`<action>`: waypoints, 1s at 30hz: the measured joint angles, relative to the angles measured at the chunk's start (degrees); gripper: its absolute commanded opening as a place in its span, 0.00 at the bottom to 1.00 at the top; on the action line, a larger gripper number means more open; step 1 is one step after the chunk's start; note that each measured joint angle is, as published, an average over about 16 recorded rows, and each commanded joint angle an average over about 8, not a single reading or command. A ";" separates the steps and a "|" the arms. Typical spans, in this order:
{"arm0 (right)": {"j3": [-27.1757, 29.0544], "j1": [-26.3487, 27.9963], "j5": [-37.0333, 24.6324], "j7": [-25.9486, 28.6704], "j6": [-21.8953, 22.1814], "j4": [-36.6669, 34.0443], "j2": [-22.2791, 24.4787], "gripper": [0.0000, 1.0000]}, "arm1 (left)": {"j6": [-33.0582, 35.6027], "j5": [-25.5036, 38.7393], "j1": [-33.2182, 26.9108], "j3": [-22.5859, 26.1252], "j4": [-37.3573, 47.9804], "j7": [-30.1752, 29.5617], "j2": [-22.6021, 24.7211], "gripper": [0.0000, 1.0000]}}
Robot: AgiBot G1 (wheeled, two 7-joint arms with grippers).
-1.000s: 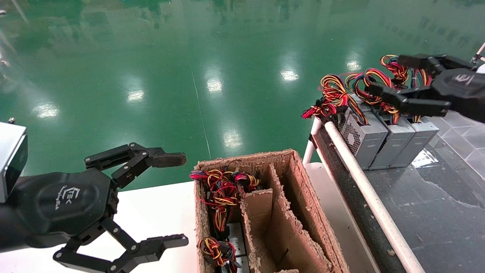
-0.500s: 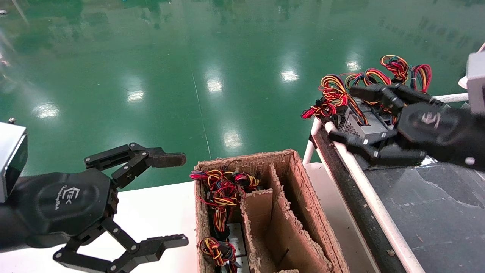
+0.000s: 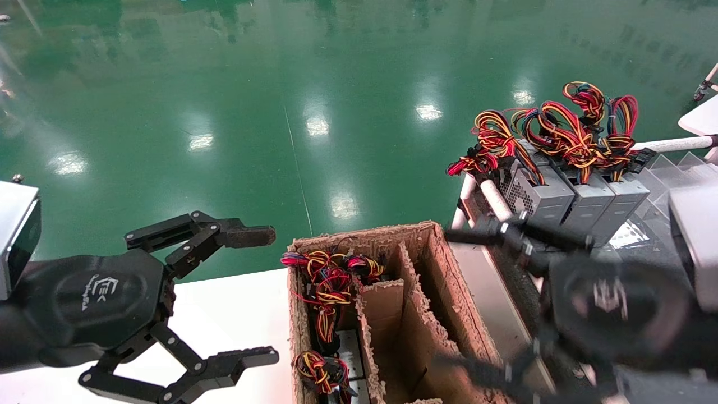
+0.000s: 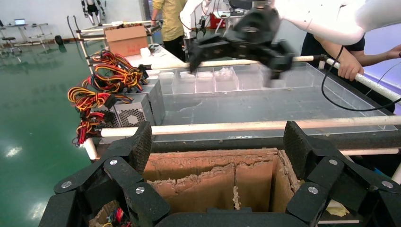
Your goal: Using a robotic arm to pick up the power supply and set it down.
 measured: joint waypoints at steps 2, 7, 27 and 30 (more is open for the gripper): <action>0.20 -0.90 0.60 0.27 -0.35 1.36 0.13 1.00 | 0.00 0.00 0.00 0.00 0.00 0.00 0.00 1.00; 0.50 -2.15 1.47 0.64 -0.84 3.26 0.32 1.00 | -0.01 -0.01 0.01 0.00 0.00 0.00 0.00 1.00; 0.37 -1.44 0.98 0.49 -0.55 2.16 0.23 1.00 | -0.02 -0.01 0.01 0.00 0.01 0.01 -0.01 1.00; 0.35 -1.36 0.92 0.48 -0.52 2.03 0.22 1.00 | -0.02 -0.01 0.01 0.00 0.01 0.01 -0.01 1.00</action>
